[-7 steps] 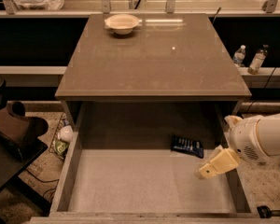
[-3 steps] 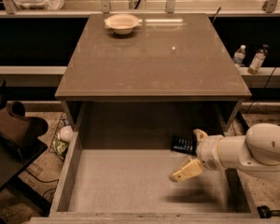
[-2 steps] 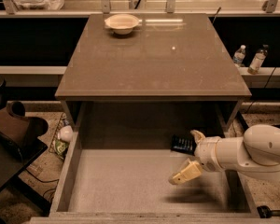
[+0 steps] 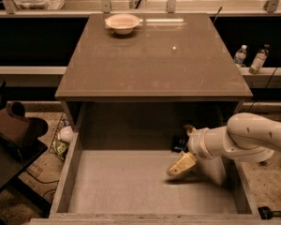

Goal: Pick rxbar blueberry from top drawer and place on counter

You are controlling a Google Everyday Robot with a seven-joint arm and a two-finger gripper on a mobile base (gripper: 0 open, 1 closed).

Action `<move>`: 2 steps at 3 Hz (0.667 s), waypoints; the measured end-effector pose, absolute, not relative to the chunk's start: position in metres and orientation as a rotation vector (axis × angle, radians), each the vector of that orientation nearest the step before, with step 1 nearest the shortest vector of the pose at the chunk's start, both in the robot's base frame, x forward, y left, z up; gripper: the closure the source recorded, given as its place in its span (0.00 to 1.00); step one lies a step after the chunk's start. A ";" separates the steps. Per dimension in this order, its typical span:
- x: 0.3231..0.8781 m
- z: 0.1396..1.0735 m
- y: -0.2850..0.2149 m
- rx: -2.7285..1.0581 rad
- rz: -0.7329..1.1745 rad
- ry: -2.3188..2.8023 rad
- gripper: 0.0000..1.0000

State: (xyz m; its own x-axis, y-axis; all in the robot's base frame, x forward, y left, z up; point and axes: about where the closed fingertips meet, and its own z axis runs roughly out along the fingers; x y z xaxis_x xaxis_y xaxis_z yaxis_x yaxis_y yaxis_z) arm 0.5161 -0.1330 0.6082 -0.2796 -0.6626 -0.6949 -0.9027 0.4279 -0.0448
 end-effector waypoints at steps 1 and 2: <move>0.516 0.608 -0.133 -1.315 0.479 2.039 0.00; 0.517 0.604 -0.130 -1.365 0.451 2.054 0.00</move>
Offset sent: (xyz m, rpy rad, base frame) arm 0.0008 0.0042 -0.0075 -0.0663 0.0135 0.0297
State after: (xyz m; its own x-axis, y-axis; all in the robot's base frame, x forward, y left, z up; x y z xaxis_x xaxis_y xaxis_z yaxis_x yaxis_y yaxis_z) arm 0.5165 -0.1297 0.6039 -0.2701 -0.6983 -0.6628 -0.9119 0.4064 -0.0565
